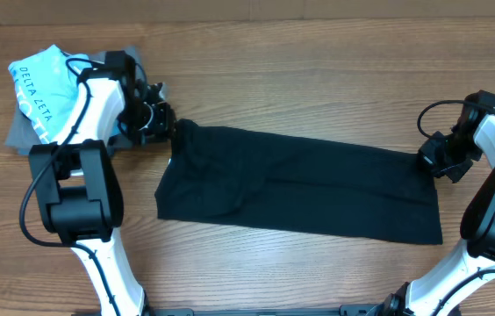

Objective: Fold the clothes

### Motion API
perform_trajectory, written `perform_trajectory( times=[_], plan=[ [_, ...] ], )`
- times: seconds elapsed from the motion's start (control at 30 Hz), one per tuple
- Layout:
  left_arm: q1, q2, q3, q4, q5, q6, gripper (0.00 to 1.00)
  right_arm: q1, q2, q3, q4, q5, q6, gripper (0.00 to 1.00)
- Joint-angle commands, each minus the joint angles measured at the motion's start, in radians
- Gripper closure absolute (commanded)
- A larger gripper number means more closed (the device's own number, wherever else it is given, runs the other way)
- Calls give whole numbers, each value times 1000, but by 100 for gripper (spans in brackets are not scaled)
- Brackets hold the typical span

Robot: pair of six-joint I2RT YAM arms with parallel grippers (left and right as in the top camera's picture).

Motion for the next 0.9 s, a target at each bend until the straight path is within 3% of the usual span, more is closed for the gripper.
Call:
perform_trajectory(
  times=[0.0, 0.13, 0.33, 0.4, 0.53, 0.63, 0.87],
  plan=[
    [-60, -26, 6, 8, 62, 27, 51, -10, 4, -10, 3, 76, 12, 96],
    [-103, -26, 6, 21, -5, 30, 35, -10, 4, -10, -2, 76, 12, 95],
    [-112, -7, -13, 84, -28, 24, 37, -10, 4, -10, -2, 76, 12, 95],
    [-112, 10, -21, 111, -27, 9, 46, -10, 4, -10, -2, 76, 12, 95],
    [-106, 32, -19, 177, 19, -12, 92, -10, 4, -10, -2, 76, 12, 95],
    [-92, 32, 7, 192, 64, -26, 96, -10, 4, -10, -2, 76, 12, 95],
    [-38, 32, 77, 183, 77, -64, 93, -10, 4, -10, 0, 76, 12, 95]
  ],
)
